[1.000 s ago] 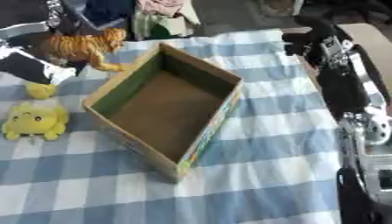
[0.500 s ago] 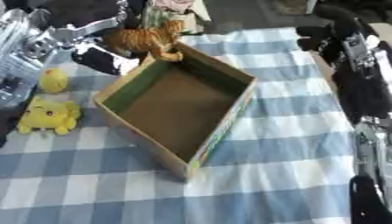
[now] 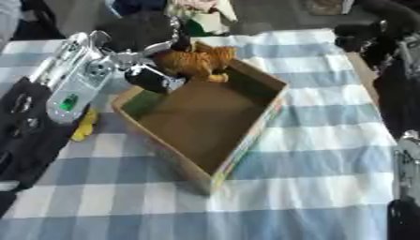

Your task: Pick up objects on the table and place them in the box.

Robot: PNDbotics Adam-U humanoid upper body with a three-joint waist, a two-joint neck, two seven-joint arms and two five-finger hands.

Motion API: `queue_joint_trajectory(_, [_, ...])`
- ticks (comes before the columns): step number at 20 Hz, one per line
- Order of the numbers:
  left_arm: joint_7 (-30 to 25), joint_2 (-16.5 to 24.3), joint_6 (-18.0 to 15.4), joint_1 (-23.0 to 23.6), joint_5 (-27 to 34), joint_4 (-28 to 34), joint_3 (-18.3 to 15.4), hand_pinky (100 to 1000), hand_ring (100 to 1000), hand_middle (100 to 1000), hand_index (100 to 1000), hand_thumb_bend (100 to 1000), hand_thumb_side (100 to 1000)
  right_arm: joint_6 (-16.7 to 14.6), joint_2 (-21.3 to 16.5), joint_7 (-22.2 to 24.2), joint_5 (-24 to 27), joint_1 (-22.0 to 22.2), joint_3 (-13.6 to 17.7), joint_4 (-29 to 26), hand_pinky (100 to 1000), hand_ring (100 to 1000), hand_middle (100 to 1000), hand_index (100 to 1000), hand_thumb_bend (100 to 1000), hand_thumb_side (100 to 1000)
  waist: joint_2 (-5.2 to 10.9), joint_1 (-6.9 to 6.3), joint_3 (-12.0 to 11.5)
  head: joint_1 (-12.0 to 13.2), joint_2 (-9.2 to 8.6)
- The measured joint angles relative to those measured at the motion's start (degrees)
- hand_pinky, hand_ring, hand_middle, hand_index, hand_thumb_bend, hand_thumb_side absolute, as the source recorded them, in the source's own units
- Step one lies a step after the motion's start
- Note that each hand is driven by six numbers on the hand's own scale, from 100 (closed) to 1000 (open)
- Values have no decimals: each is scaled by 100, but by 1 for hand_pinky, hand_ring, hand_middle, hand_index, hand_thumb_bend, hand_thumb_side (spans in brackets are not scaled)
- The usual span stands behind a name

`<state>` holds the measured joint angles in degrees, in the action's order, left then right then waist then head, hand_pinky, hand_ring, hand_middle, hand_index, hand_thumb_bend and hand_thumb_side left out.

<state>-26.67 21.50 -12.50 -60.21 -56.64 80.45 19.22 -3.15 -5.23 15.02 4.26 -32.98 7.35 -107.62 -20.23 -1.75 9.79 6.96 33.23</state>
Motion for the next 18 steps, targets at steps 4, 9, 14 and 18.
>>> queue_joint_trajectory(4, [106,-124,35,30,-106,-115,52,382,538,413,479,100,247,22,2,2,9,19,0,-9,800,763,460,824,100,767,-28,2,7,-1,-10])
queue_joint_trajectory(9, [184,-260,69,115,-221,-291,168,414,559,454,560,100,246,44,2,-20,24,19,1,-17,803,764,459,825,100,772,-56,8,13,-50,-52])
queue_joint_trajectory(14, [70,-292,98,171,-468,-324,264,515,666,587,737,100,262,53,3,-20,33,23,2,-17,806,765,459,826,100,776,-62,11,4,-140,-57])
queue_joint_trajectory(18, [-300,-293,106,182,-766,-346,292,586,750,676,820,157,473,74,4,-23,33,30,3,-18,807,765,459,826,100,767,-62,16,3,-150,-65])
